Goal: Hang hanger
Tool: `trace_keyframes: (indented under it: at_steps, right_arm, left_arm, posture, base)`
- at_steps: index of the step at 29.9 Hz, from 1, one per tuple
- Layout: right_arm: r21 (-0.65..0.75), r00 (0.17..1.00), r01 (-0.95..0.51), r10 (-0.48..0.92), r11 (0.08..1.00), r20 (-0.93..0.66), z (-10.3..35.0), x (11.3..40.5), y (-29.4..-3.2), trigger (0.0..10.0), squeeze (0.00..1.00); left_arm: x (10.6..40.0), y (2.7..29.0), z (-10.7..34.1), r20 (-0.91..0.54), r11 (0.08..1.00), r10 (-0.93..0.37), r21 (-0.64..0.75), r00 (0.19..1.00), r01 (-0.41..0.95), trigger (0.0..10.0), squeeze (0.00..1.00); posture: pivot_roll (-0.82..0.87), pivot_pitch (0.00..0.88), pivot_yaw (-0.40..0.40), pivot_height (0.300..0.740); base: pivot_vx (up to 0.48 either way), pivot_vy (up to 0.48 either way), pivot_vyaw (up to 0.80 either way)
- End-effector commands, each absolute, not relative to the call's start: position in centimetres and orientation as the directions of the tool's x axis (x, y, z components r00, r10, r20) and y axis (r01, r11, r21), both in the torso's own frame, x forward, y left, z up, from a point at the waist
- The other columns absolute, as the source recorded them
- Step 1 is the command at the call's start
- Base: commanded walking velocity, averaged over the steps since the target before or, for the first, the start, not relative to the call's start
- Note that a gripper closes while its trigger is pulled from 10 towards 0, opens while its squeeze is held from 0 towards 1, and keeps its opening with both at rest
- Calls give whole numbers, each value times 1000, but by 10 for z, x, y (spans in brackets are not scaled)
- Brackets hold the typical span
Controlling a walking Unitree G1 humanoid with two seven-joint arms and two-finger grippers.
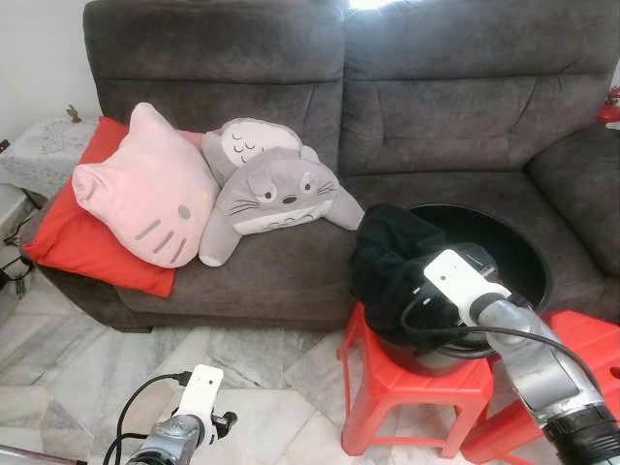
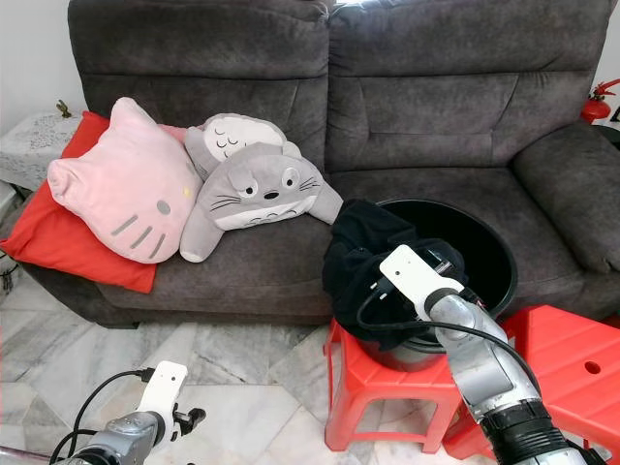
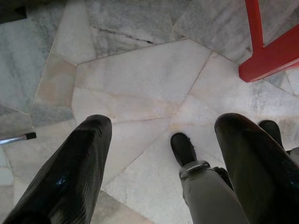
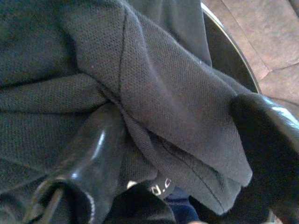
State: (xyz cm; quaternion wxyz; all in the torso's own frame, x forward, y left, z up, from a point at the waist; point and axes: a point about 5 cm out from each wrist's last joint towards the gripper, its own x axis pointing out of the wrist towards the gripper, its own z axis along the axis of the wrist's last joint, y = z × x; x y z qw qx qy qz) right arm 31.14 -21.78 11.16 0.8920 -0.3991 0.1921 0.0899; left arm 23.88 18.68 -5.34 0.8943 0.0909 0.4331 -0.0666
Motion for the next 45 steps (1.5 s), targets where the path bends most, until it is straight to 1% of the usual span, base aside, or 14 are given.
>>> trace_keyframes:
  at_steps: [1,15,23,30,33,35,39,41,45]
  right_arm:
    - [-683,915,-314,17,659,-404,113,314,-214,0,0]
    - [-692,926,-307,35,653,-377,116,316,-211,0,0]
    - [-704,942,-274,36,655,-333,126,321,-210,0,0]
    - [-726,969,-217,53,653,-242,146,328,-208,0,0]
    - [-734,984,-166,57,659,-171,165,333,-208,0,0]
    - [-731,990,-134,50,669,-135,175,336,-209,0,0]
    - [-753,991,-115,25,648,-130,180,338,-218,0,0]
    - [-795,991,-81,-34,601,-127,184,342,-235,0,0]
    - [-810,990,-52,-76,585,-118,189,345,-245,0,0]
  left_arm:
    - [238,190,-53,-796,970,-28,125,605,209,10000,0]
    - [239,190,-53,-796,969,-30,126,605,214,10000,0]
    - [239,190,-53,-795,968,-31,127,605,217,10000,0]
    - [239,189,-53,-795,967,-32,129,606,220,10000,0]
    - [239,189,-53,-794,967,-32,130,607,221,10000,0]
    - [239,189,-53,-794,967,-32,130,607,221,10000,0]
    - [239,189,-53,-794,967,-33,129,607,222,10000,0]
    - [240,189,-53,-795,966,-34,129,606,223,10000,0]
    - [240,189,-53,-795,966,-34,129,606,224,10000,0]
  posture:
    - [-150,0,47,740]
    - [-150,0,48,740]
    - [-148,0,48,740]
    - [-149,0,48,740]
    - [-149,0,48,740]
    - [-149,0,48,740]
    - [-149,0,48,740]
    - [-152,0,48,740]
    - [-152,0,48,740]
  base:
    - [0,0,0]
    - [0,0,0]
    - [0,0,0]
    - [0,0,0]
    - [0,0,0]
    - [0,0,0]
    - [0,0,0]
    - [0,0,0]
    - [0,0,0]
